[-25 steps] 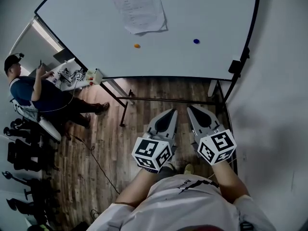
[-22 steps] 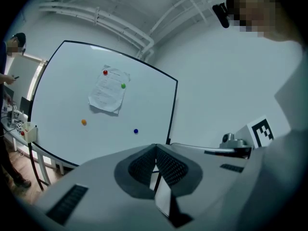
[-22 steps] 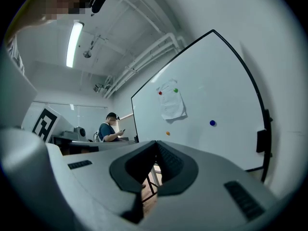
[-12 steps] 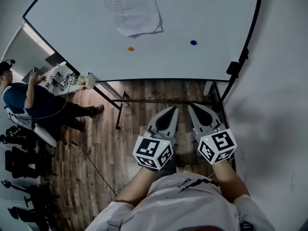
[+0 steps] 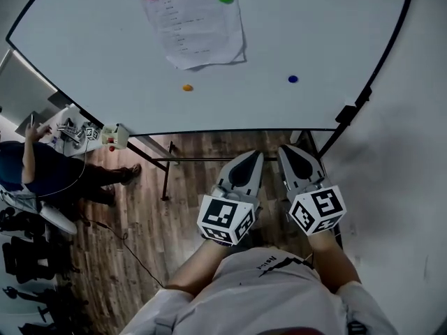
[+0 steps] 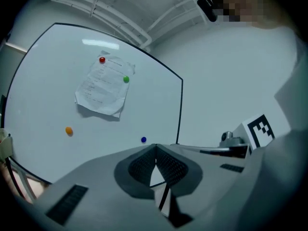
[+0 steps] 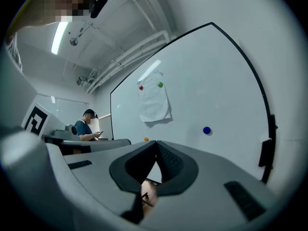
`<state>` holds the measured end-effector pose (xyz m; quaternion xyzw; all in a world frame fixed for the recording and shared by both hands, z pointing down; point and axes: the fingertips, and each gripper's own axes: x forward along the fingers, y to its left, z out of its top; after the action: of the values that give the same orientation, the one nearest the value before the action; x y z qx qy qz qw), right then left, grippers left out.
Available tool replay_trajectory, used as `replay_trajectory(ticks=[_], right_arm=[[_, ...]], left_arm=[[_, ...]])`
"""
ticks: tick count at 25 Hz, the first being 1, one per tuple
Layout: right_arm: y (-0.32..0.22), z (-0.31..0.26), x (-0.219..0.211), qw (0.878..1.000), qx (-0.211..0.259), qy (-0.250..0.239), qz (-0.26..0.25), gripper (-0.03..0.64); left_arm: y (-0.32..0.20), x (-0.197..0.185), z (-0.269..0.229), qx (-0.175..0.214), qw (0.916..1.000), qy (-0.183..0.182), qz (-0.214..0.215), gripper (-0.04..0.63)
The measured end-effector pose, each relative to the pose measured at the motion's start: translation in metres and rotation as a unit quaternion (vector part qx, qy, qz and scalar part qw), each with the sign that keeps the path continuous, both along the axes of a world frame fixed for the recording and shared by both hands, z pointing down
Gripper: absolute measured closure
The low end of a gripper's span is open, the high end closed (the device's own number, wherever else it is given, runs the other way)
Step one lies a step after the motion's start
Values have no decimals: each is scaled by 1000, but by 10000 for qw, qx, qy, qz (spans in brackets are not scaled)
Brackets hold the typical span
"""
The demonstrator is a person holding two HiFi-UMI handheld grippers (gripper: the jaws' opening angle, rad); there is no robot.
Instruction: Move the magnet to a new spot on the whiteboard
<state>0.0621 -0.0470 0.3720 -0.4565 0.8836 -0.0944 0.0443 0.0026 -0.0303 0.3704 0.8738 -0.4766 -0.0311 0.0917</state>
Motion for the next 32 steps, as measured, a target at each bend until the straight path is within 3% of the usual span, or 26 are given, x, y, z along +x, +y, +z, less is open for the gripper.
replay_trajectory(ticks=[9, 17, 25, 32], right_arm=[[-64, 7, -15, 9968, -5, 150, 786, 603], [-109, 23, 17, 9901, -101, 471, 1321, 601], [-169, 35, 54, 9858, -120, 519, 1591, 551], [-206, 35, 58, 9814, 232, 1021, 1612, 510]], left_arm=[[-68, -29, 12, -13, 9987, -1, 516, 583], [-104, -2, 24, -221, 9953, 102, 941, 583], [-139, 20, 21, -210, 9960, -32, 866, 583], [-165, 34, 23, -218, 9969, -168, 738, 583]])
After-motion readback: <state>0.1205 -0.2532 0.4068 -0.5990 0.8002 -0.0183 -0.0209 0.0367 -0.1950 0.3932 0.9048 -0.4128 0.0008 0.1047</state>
